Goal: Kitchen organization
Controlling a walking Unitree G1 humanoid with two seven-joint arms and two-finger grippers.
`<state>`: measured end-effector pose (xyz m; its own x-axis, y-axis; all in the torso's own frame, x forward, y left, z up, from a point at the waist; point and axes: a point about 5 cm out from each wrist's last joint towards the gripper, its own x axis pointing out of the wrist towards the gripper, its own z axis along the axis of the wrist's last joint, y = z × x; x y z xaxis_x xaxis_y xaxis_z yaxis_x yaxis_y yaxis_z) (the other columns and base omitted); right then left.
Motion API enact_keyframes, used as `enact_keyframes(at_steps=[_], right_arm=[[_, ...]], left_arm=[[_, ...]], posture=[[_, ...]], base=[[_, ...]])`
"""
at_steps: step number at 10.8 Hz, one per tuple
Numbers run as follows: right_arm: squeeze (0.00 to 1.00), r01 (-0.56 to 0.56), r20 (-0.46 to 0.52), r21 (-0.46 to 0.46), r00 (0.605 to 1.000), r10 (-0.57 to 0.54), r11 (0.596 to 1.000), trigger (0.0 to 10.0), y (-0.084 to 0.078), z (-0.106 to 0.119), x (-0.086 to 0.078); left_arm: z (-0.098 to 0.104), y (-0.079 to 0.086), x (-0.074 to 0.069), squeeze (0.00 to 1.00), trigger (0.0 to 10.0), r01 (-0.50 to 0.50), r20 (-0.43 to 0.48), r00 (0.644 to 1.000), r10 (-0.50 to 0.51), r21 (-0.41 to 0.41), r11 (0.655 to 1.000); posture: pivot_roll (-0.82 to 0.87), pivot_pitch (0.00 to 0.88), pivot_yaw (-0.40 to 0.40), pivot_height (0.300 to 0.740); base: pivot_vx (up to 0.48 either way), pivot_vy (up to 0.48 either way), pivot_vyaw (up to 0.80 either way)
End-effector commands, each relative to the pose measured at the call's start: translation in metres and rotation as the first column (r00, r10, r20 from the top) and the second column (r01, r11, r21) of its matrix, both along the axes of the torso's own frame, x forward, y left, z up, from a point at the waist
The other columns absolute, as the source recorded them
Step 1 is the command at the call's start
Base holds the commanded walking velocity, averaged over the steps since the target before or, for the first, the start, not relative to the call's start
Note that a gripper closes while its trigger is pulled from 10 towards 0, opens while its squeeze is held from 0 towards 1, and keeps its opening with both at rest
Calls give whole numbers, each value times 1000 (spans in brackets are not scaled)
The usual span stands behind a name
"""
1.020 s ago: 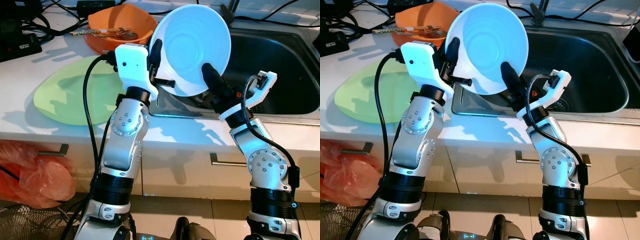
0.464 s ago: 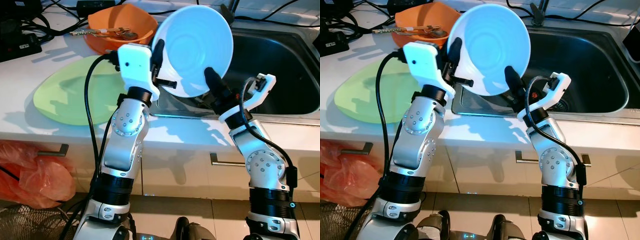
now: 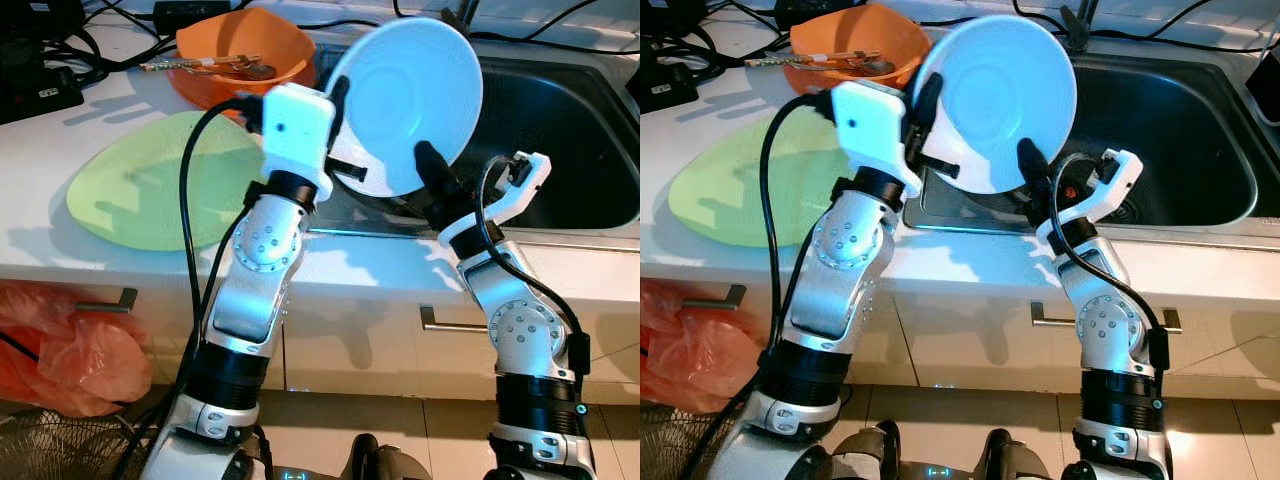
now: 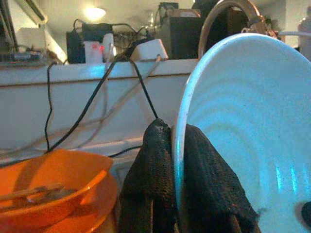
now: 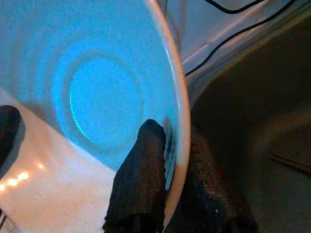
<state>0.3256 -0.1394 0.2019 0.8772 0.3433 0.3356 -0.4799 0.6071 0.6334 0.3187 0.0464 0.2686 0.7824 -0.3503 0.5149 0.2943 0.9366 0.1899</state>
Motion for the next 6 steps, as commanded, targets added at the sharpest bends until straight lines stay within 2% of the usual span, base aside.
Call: enact_keyframes(at_steps=[1, 2, 3, 5, 6], right_arm=[[0, -2, 16, -16, 1000, 2, 1000, 10000, 2, 3, 0], [0, -3, 16, -15, 1000, 3, 1000, 7098, 2, 3, 0], [0, -5, 17, -13, 1000, 5, 1000, 0, 3, 3, 0], [0, -2, 14, -13, 1000, 2, 1000, 0, 3, 2, 1], [0, -2, 15, -11, 1000, 2, 1000, 2118, 3, 2, 1]], left_arm=[[7, -11, -5, 0, 10000, 45, 39, 998, -47, 34, 998], [7, -12, -6, 0, 10000, 38, 47, 998, -41, 50, 998], [8, -12, -6, 0, 10000, 37, 55, 998, -40, 58, 998], [8, -14, -6, 0, 10000, 34, 63, 997, -39, 78, 996], [8, -14, -6, 0, 10000, 32, 61, 997, -37, 84, 996]], posture=[[155, 173, -33, 740], [155, 173, -33, 740], [159, 176, -34, 740], [157, 176, -33, 740], [157, 176, -34, 740]], base=[[0, 0, 0], [0, 0, 0], [0, 0, 0], [0, 0, 0], [0, 0, 0]])
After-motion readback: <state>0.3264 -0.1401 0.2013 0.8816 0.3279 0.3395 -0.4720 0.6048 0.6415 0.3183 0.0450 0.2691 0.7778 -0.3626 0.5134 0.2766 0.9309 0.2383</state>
